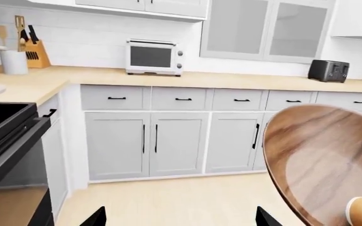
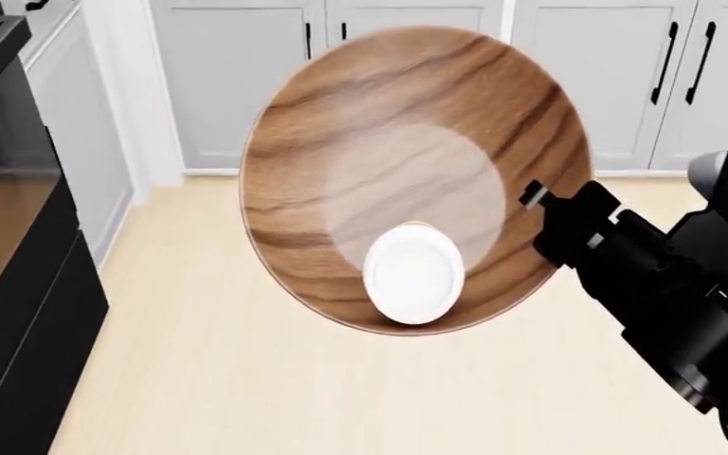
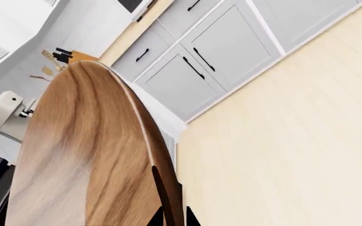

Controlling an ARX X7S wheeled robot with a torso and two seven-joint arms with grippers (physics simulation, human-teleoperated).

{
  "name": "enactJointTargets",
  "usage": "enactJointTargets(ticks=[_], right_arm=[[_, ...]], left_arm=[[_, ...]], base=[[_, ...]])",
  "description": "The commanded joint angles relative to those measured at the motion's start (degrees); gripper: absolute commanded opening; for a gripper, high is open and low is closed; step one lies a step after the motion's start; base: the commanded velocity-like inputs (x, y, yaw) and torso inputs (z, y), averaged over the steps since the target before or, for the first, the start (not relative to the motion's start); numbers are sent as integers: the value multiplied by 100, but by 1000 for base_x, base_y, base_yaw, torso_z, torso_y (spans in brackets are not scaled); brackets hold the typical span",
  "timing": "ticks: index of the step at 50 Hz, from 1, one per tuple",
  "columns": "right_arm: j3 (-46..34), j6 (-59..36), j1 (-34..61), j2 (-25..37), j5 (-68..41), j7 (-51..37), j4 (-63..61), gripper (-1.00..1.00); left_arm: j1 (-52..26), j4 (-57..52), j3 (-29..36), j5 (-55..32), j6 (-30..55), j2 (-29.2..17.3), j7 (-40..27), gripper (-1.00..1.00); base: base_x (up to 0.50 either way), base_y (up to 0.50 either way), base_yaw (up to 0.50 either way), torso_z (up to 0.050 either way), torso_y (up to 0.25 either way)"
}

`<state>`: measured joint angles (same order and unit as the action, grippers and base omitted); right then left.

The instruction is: Place the cup inside the bowl on the dining table and move the bowl to any counter.

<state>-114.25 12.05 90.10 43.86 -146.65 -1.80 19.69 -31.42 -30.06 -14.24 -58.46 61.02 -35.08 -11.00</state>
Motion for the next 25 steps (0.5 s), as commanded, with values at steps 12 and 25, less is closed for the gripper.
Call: enactJointTargets(ticks=[12,25], right_arm=[[148,-1,9,22,184,47,-1,-100],[193,-50,-10,5,190,49,33,-100]], left_arm=[[31,-13,32,-26,-43,-36,-13,100],[-49,12,73,-71,-26,-39,-56,100]], base=[[500,-34,0,0,2],[499,-45,0,1,2]])
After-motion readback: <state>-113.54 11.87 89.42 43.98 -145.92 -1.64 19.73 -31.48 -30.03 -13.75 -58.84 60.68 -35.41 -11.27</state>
